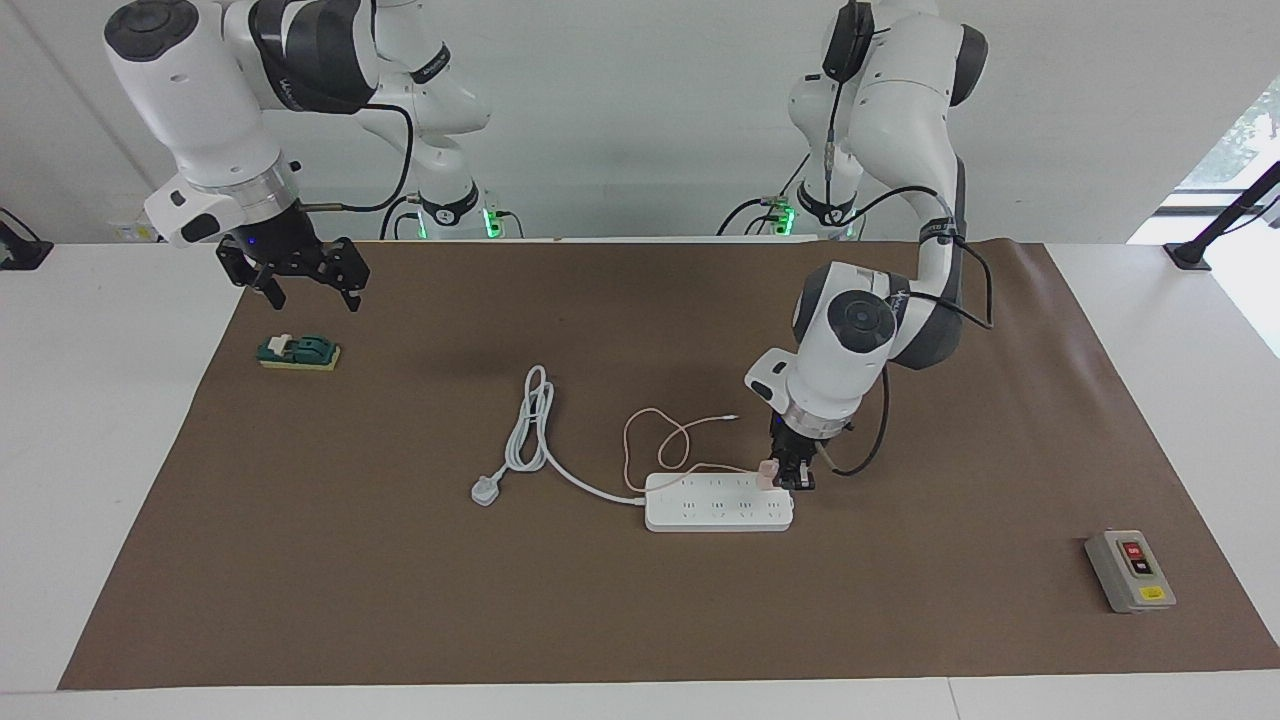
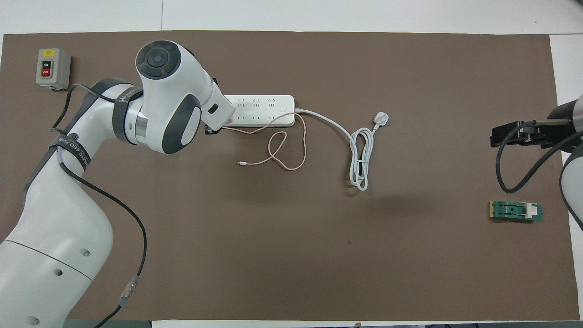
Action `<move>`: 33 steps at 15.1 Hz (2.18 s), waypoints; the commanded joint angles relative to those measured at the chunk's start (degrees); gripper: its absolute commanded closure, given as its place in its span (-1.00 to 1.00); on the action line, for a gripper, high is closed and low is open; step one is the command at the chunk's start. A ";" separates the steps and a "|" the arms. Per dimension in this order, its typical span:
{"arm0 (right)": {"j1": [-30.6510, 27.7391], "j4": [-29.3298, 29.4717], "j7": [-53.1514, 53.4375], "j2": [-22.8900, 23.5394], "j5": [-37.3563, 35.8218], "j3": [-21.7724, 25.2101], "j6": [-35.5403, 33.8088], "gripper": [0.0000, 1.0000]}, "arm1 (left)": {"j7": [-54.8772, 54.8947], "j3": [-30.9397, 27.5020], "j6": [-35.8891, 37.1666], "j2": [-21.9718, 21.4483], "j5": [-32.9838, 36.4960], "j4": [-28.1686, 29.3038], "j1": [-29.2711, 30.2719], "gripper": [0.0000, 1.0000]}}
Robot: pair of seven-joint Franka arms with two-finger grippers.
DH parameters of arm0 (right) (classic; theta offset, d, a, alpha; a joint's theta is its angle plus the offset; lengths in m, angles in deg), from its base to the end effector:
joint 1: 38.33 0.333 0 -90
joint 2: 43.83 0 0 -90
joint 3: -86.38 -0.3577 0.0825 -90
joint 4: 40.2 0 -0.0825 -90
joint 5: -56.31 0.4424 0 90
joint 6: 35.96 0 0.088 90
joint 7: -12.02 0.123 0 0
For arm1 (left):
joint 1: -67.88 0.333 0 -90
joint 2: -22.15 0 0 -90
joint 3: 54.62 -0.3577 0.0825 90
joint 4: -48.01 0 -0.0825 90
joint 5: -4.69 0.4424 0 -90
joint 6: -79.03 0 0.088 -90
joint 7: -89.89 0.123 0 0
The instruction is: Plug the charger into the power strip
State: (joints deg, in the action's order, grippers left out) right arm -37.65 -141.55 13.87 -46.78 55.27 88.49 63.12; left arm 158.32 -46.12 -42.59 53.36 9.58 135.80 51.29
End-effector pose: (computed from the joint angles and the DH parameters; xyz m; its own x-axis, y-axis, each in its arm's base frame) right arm 0.6029 -0.0175 0.5895 0.9984 -0.0543 0.0123 -0.0545 -0.9984 0.0157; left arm 0.7122 -0.3093 0.3386 -0.0815 -0.9965 0.0208 -0.9956 0.0805 -0.0479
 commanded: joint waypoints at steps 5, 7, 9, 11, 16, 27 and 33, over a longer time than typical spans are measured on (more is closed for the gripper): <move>-0.68 -1.56 1.32 -1.18 -0.45 -0.62 1.03 -1.00 | 0.74 -0.15 -2.40 4.65 5.04 0.19 -1.87 1.00; -0.68 -1.56 1.32 -1.18 -0.45 -0.62 1.03 -1.00 | 0.65 -0.06 -2.58 4.57 4.95 0.46 -1.78 1.00; -0.59 -1.56 1.23 -1.26 -0.45 -0.62 1.03 -1.00 | 0.56 -0.06 -2.49 4.57 3.99 0.46 -1.69 1.00; -0.59 -1.56 1.23 -1.26 -0.45 -0.62 0.94 -1.00 | -0.14 -0.15 -2.92 4.48 0.57 1.33 -1.08 1.00; -0.59 -1.56 1.23 -1.26 -0.45 -0.62 0.94 -1.00 | -1.54 -0.32 -4.42 4.04 -6.38 3.27 0.86 1.00; -0.42 0.89 1.14 -0.74 0.34 -0.71 -2.48 -1.00 | -2.16 0.03 -0.91 3.86 -6.74 0.46 0.15 0.77; -0.50 2.04 1.14 -0.65 0.43 -0.88 -3.72 -1.00 | -2.25 0.11 -0.91 3.34 -6.83 0.46 -0.02 -1.00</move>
State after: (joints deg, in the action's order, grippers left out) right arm -37.64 -139.93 13.87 -47.09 55.30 88.20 60.51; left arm 157.30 -46.41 -43.42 54.98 4.11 136.06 51.85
